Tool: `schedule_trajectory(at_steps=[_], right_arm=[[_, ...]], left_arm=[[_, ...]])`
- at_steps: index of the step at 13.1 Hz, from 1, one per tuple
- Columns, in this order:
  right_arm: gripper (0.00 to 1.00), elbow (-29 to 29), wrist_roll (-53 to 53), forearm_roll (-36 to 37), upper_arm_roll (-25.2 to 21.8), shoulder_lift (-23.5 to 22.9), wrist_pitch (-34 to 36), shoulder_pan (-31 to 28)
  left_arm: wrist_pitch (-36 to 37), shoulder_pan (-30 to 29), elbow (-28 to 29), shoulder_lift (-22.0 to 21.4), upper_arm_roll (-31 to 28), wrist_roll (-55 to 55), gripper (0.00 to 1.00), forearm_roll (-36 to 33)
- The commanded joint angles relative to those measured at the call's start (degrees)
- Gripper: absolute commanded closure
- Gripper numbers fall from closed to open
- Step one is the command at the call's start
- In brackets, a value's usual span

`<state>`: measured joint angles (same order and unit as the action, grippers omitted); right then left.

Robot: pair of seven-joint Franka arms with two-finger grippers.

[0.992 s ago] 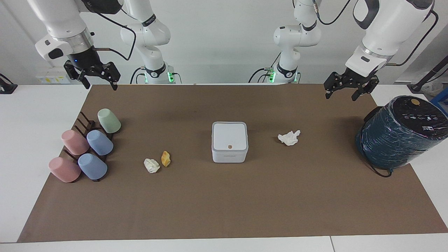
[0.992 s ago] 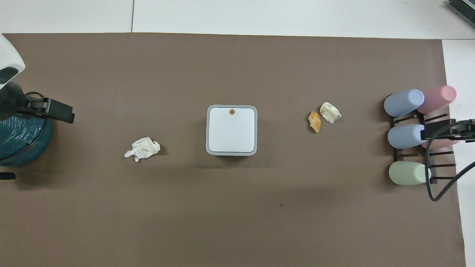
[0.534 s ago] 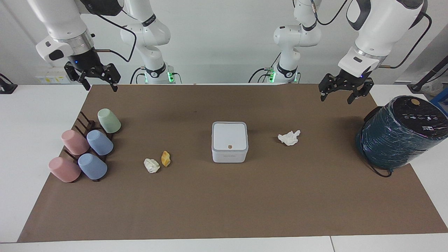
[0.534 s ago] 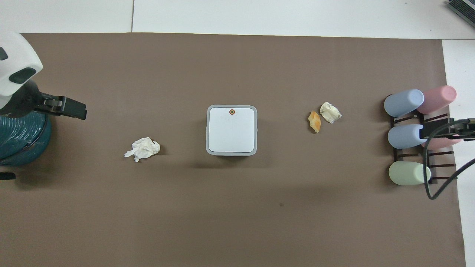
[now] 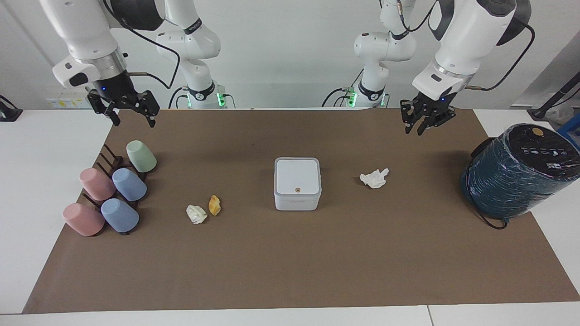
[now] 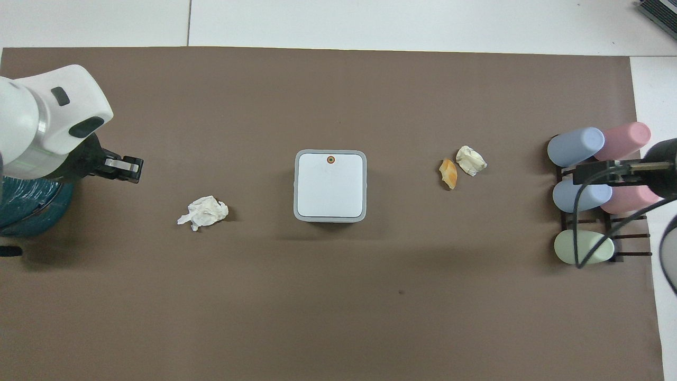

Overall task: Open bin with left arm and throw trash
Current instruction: 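Reach the left gripper to the bin lid while the right gripper reaches the paper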

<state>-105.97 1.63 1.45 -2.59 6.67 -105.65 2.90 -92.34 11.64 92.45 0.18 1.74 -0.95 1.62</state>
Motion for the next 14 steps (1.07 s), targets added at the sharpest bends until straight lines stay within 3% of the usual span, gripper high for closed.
schedule_trajectory(at_steps=[1, 6, 9, 12, 14], right_arm=[[0.00, -7.0, -1.5, -0.3, 0.1, -2.2, -10.5, 2.7], [0.00, -7.1, -4.2, -0.3, 0.1, -16.6, -26.1, 7.7], [0.00, -7.1, -6.3, -0.2, 0.1, -21.3, -31.8, 8.4], [0.00, -7.5, -21.5, -0.2, 0.1, -25.1, -37.3, 5.4], [0.00, -7.6, -22.7, -0.2, 0.1, -27.0, -38.6, 5.0]], left_arm=[[-2.7, 3.6, 2.4, -0.7, -0.4, 6.3, 1.00, 2.1], [-8.4, 9.2, 2.5, 5.5, -0.4, 12.6, 1.00, 5.7], [-16.8, 13.0, 2.6, 9.6, -0.4, 16.8, 1.00, 8.4], [-24.0, 15.2, 3.7, 11.2, -0.3, 19.6, 1.00, 12.2], [-26.1, 16.0, 3.5, 12.4, -0.3, 19.8, 1.00, 13.1]])
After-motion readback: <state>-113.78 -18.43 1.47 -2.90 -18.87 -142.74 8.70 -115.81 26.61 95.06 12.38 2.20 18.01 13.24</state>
